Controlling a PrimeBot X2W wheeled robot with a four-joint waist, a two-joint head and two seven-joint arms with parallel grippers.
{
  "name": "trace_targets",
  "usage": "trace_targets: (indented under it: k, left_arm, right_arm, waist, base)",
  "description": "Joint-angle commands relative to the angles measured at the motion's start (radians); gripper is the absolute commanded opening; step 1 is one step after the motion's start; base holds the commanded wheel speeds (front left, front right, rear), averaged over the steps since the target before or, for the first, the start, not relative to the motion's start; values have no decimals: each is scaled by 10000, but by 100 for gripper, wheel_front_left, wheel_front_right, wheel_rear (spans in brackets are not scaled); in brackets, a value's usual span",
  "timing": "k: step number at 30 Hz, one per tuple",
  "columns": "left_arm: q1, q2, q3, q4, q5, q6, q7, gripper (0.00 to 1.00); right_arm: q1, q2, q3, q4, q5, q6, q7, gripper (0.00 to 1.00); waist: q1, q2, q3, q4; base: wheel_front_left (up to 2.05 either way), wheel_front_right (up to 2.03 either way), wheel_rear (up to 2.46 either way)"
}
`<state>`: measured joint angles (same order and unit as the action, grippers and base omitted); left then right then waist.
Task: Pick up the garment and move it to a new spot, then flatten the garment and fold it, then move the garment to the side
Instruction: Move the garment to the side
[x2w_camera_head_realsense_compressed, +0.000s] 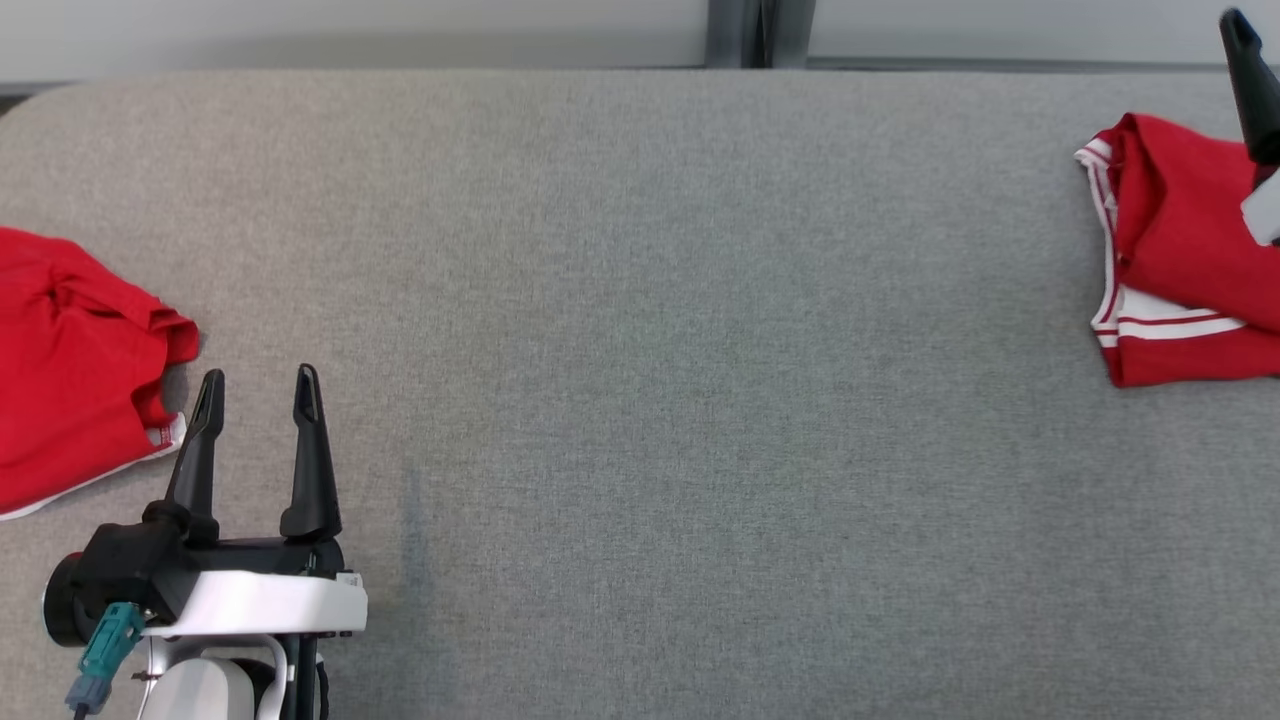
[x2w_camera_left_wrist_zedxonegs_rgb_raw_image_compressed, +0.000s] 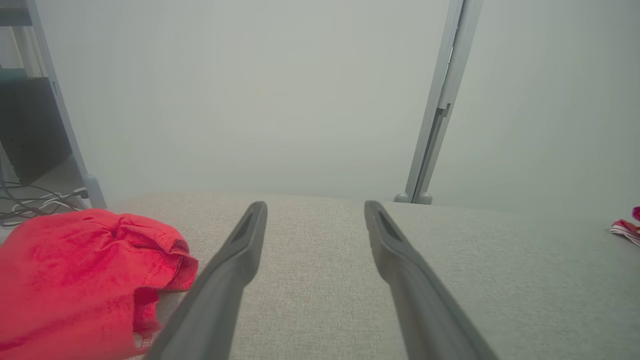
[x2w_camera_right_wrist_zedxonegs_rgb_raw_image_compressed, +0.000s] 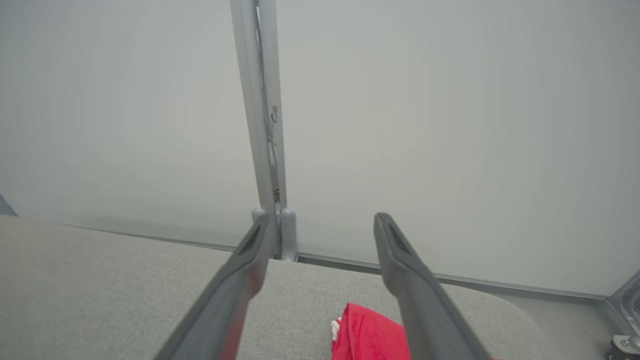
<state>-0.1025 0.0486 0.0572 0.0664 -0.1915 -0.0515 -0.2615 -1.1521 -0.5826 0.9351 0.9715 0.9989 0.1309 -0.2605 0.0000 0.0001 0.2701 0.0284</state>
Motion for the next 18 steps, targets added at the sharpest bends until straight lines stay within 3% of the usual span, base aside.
trace_targets:
  k: [1, 10, 18]
  left_arm:
    - [110, 42, -7, 18, 2, 32, -42, 100]
    - [214, 43, -179, 147, 76, 23, -42, 100]
    - [372, 45, -73, 201, 46, 33, -42, 100]
  right_arm:
    - [681, 32, -750, -536, -394, -3, -58, 100]
    - [4826, 1418, -5099, -3554, -3549, -3, -60, 100]
    - [7532, 2855, -7251, -5681, -5562, -3, -62, 100]
  waist:
    - [0, -1, -351, -120]
    - [0, -1, -1012, -156]
    - [0, -1, -1475, -159]
  base:
    - [0, 0, 0]
    - [0, 0, 0]
    - [0, 0, 0]
